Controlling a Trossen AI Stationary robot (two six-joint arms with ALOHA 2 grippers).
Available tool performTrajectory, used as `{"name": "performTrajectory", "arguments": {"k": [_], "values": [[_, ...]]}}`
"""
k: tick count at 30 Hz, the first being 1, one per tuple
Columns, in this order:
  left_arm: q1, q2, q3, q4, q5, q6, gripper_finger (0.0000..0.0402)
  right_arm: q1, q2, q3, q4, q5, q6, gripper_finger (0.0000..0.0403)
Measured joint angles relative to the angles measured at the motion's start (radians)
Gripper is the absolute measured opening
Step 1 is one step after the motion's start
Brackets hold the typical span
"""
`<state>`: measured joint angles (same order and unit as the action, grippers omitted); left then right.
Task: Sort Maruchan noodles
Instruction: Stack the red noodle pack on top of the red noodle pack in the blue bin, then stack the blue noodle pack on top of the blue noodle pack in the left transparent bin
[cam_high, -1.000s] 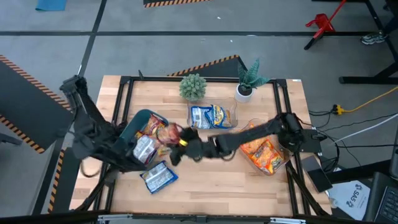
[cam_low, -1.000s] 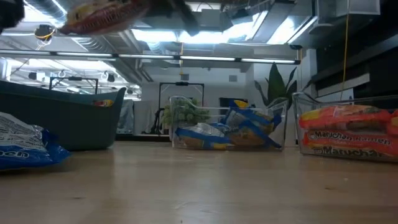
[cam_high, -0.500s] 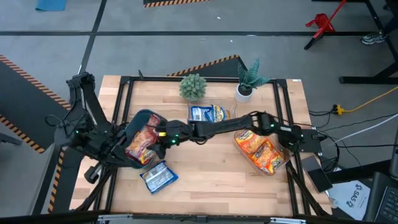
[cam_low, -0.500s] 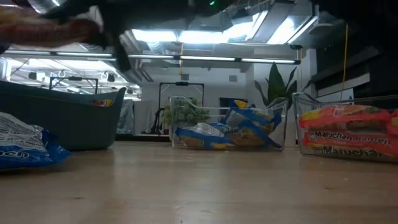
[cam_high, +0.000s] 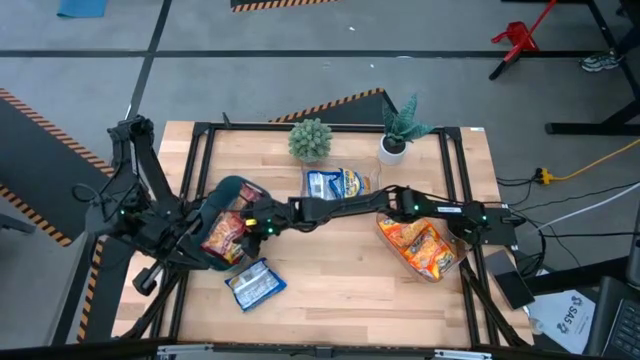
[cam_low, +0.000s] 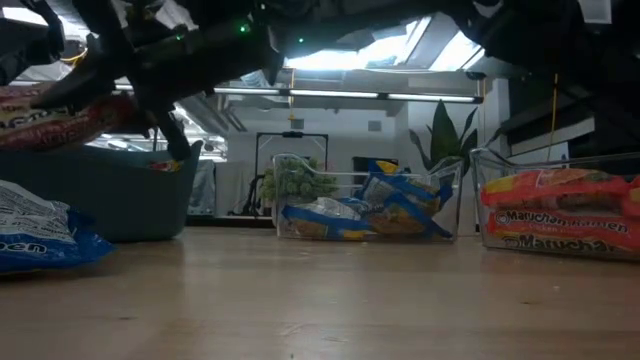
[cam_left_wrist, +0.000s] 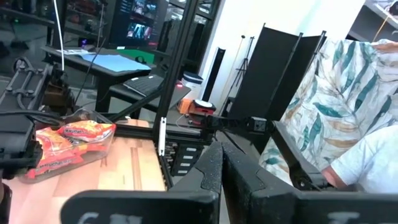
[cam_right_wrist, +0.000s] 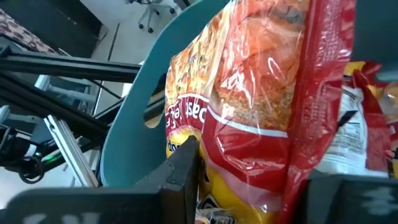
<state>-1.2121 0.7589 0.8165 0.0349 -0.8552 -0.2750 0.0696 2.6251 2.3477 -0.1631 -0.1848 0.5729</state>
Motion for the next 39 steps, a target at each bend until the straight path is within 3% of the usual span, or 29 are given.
{"name": "performTrajectory", "arguments": {"k": [7,15,19,29,34,39], "values": [[0.0,0.0,0.0,0.0,-0.001,0.024,0.0,0.002,0.008,-0.001,-0.006,0.017,-0.103,0.0107],[0.0,0.0,0.0,0.0,0.0,0.024,0.0,-0.006,0.008,0.008,-0.015,0.114,-0.137,0.0223],[0.0,0.0,0.0,0.0,0.0,0.024,0.0,-0.017,0.005,0.008,-0.05,0.157,-0.137,0.0254],[0.0,0.0,0.0,-0.022,0.0,0.023,0.0,-0.024,-0.102,0.008,-0.185,0.245,-0.225,0.0235],[0.0,0.0,0.0,-0.066,0.0,-0.008,0.0,0.0,-0.193,0.008,-0.411,0.207,-0.261,0.0226],[0.0,0.017,0.001,-0.145,-0.035,-0.07,0.0,0.101,-0.253,0.009,-0.658,0.185,-0.262,0.0225]]}}
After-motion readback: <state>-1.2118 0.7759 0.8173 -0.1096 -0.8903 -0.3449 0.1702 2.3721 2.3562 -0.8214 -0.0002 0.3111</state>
